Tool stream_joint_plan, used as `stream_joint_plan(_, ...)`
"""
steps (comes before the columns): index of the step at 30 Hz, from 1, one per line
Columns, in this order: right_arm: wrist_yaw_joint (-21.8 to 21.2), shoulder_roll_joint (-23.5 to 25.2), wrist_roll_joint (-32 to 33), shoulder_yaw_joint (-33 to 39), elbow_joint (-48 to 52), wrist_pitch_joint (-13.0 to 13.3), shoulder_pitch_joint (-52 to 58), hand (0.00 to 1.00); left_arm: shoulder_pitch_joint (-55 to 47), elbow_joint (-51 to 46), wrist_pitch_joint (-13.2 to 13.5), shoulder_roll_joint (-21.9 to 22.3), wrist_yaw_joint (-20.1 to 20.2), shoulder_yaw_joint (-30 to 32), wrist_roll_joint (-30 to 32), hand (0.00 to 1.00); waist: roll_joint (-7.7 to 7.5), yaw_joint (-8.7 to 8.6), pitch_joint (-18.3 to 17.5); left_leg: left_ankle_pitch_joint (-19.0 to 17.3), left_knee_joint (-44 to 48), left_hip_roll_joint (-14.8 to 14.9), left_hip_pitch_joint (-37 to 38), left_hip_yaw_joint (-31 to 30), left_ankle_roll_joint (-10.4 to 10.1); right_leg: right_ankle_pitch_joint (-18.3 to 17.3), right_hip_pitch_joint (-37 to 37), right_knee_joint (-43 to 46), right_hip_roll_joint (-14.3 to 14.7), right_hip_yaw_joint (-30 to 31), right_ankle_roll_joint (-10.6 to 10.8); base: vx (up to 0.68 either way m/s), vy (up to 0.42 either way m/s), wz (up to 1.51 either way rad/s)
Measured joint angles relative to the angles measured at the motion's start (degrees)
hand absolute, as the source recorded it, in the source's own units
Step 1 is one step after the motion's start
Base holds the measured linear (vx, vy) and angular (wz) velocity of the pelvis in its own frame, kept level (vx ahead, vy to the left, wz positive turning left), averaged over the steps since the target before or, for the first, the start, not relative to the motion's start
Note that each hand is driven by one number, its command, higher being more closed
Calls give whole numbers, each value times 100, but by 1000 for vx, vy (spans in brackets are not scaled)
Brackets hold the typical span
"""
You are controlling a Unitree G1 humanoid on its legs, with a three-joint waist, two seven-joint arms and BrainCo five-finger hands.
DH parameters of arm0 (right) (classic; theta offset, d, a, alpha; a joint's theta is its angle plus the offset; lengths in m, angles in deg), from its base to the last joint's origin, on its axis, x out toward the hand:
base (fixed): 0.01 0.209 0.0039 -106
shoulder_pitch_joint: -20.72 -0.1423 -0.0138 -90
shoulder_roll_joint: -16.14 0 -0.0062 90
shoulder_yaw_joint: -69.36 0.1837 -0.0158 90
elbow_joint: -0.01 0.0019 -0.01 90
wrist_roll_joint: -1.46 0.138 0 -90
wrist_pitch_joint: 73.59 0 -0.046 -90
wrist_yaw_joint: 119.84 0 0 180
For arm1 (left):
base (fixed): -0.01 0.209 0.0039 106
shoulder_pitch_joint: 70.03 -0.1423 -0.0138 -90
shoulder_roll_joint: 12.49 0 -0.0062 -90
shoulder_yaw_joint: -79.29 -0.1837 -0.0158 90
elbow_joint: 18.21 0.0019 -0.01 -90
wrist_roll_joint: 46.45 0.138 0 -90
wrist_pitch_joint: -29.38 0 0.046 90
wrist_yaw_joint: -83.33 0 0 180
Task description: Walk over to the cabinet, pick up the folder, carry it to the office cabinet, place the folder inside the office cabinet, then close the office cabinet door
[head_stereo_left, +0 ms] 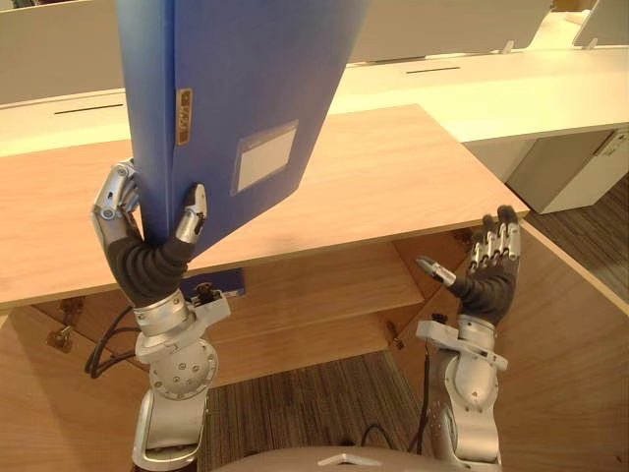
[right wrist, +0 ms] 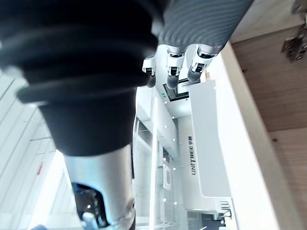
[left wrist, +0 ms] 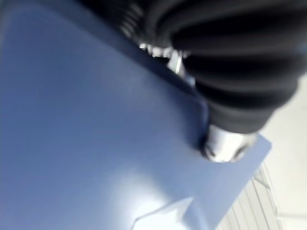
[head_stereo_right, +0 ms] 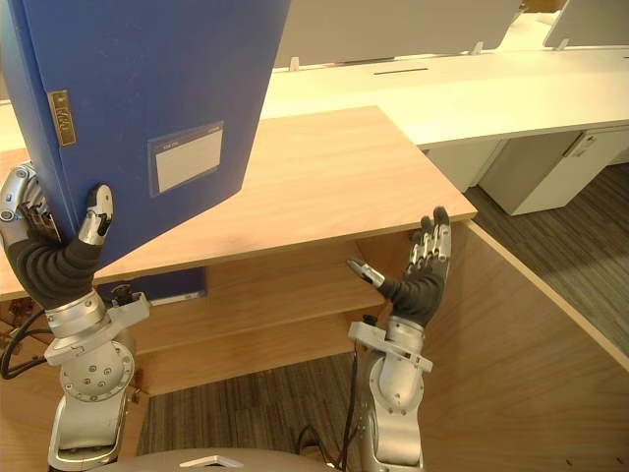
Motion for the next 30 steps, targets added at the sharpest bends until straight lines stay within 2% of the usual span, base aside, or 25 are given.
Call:
stream_joint_plan(6,-223,-94,27,-109,43,135,-470,0,3,222,192,-41,211,-147,-284,100,0,21,-1,5,-2,-1,16,-12,5,0,9,32,-2,-6,0,-17,-13,1)
stream_joint_plan(18,-736,-527,912,34,-26,174,-937,0,77,455,522,-68,755,-341,-1372,100,7,62,-5,43,-33,-8,9,-94,32,0,31,58,-12,-61,1,-3,-5,2)
stream_joint_plan(30,-1499,-979,1860,301,-924,113,-1417,0,256,676,731,-233,1361,-341,-2084,100,42,120,-32,222,-38,-31,-83,-371,43,9,32,105,-48,-318,13,-47,-22,12)
